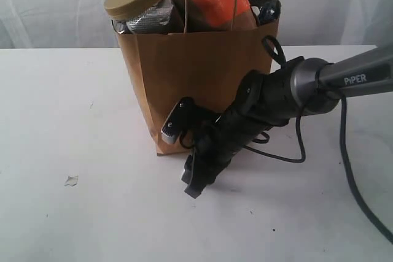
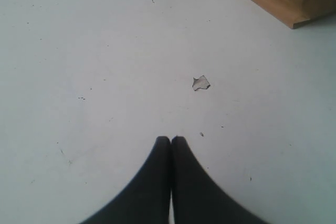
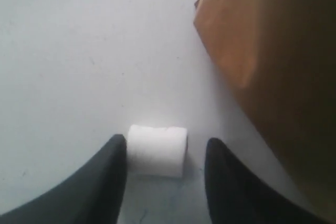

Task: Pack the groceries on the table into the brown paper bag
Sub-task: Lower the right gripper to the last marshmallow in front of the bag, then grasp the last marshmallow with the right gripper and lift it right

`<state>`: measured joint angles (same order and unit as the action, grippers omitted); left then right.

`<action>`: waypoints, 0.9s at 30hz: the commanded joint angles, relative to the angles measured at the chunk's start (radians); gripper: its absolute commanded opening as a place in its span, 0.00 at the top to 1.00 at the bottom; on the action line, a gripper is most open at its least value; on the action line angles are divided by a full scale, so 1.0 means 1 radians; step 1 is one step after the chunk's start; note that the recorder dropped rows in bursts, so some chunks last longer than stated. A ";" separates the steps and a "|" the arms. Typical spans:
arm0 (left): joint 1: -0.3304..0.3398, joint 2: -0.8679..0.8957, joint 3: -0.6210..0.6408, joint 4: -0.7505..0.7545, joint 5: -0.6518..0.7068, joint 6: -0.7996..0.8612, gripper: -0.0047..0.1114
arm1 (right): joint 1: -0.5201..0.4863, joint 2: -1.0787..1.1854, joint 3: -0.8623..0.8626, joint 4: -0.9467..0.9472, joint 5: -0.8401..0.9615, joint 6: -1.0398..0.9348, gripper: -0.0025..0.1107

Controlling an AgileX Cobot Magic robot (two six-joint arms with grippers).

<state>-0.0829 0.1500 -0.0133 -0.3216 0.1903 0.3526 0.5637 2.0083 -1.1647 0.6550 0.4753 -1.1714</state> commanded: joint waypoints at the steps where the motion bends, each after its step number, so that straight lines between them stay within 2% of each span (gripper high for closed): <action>1: -0.007 -0.005 0.004 -0.011 -0.002 -0.006 0.96 | 0.002 0.003 0.002 0.023 -0.013 0.007 0.75; 5: -0.007 -0.005 0.004 -0.011 -0.002 -0.006 0.96 | 0.002 -0.016 0.002 0.025 0.017 0.027 0.87; 12: -0.007 -0.005 0.004 -0.011 -0.002 -0.006 0.96 | 0.002 -0.140 0.002 -0.044 0.162 0.064 0.92; 18: -0.007 -0.005 0.004 -0.011 -0.002 -0.006 0.96 | -0.013 -0.239 0.002 -0.355 0.260 0.282 0.92; 21: -0.007 -0.005 0.004 -0.011 -0.002 -0.006 0.96 | -0.064 -0.264 0.002 -0.442 0.305 0.371 0.92; 27: -0.007 -0.005 0.004 -0.011 -0.002 -0.006 0.96 | -0.182 -0.313 0.002 -0.440 0.385 0.373 0.98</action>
<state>-0.0829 0.1500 -0.0133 -0.3216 0.1903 0.3526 0.4298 1.7273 -1.1647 0.2240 0.8188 -0.8097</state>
